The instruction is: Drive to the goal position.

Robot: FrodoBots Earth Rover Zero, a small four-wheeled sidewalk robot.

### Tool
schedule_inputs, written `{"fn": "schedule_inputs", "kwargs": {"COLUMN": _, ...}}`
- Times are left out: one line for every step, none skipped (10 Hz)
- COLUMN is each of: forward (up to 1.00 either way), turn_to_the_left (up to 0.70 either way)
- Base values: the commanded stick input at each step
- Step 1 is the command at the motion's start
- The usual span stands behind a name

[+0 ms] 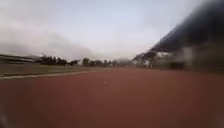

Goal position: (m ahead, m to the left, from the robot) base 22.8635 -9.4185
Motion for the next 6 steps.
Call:
{"fn": "schedule_inputs", "kwargs": {"forward": 0.7, "turn_to_the_left": -0.12}}
{"fn": "schedule_inputs", "kwargs": {"forward": 0.7, "turn_to_the_left": -0.02}}
{"fn": "schedule_inputs", "kwargs": {"forward": 0.7, "turn_to_the_left": 0.0}}
{"fn": "schedule_inputs", "kwargs": {"forward": 0.7, "turn_to_the_left": 0.0}}
{"fn": "schedule_inputs", "kwargs": {"forward": 0.7, "turn_to_the_left": -0.02}}
{"fn": "schedule_inputs", "kwargs": {"forward": 0.7, "turn_to_the_left": -0.08}}
